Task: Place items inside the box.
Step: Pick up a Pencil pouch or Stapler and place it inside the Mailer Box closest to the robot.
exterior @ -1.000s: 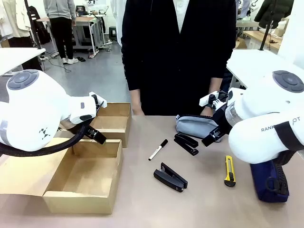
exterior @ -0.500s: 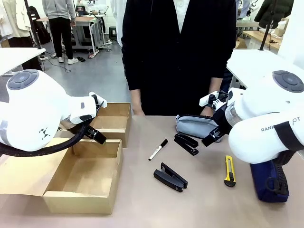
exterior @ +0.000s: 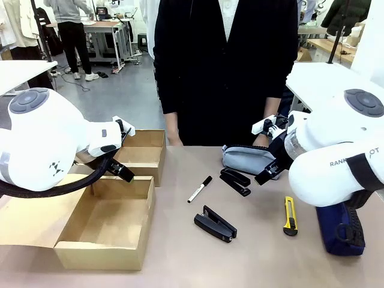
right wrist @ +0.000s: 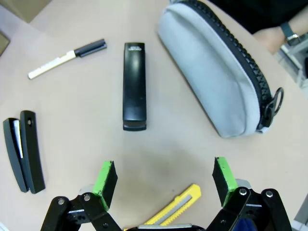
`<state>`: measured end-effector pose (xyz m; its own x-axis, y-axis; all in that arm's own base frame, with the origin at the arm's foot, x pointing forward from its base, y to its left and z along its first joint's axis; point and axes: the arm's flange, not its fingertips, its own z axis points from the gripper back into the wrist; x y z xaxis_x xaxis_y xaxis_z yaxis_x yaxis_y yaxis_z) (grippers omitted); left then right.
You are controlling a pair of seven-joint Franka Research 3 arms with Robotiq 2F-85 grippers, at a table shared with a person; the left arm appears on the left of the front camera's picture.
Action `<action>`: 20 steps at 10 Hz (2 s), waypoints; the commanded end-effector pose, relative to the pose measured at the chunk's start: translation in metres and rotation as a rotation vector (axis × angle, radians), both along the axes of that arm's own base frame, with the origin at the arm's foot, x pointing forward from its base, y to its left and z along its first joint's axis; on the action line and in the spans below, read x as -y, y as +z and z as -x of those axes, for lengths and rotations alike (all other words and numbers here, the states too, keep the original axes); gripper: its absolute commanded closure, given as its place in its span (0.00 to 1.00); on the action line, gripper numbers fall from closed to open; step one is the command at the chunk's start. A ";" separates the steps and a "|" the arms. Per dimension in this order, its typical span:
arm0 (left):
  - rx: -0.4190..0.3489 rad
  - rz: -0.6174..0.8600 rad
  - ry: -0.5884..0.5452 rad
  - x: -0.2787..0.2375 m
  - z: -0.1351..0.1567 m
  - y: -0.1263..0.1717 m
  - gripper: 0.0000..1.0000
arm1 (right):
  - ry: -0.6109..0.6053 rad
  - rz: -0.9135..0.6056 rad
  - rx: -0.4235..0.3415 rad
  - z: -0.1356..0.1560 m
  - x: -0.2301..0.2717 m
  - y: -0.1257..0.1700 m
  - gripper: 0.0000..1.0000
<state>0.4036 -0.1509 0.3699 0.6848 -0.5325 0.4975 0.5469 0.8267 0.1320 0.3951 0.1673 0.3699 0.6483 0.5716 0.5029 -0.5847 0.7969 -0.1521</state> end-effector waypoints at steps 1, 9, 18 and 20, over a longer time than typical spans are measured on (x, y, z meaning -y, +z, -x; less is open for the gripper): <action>0.000 0.000 0.000 0.000 0.000 0.000 0.00 | 0.000 0.000 0.000 0.000 0.000 0.000 0.00; -0.226 0.862 0.053 -0.242 0.072 0.153 0.00 | -0.253 -0.867 -0.186 0.137 0.263 0.107 0.00; -0.086 1.435 0.475 -0.406 0.138 0.055 0.00 | -0.725 -1.320 -0.126 0.187 0.457 0.012 0.00; -0.086 1.435 0.475 -0.406 0.138 0.055 0.00 | -0.725 -1.320 -0.126 0.187 0.457 0.012 0.00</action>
<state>0.2678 0.2531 0.4264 0.7185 0.6220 0.3112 0.1362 0.3130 -0.9399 0.2102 -0.2856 0.3812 0.6740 -0.6858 0.2746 0.0520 0.4148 0.9084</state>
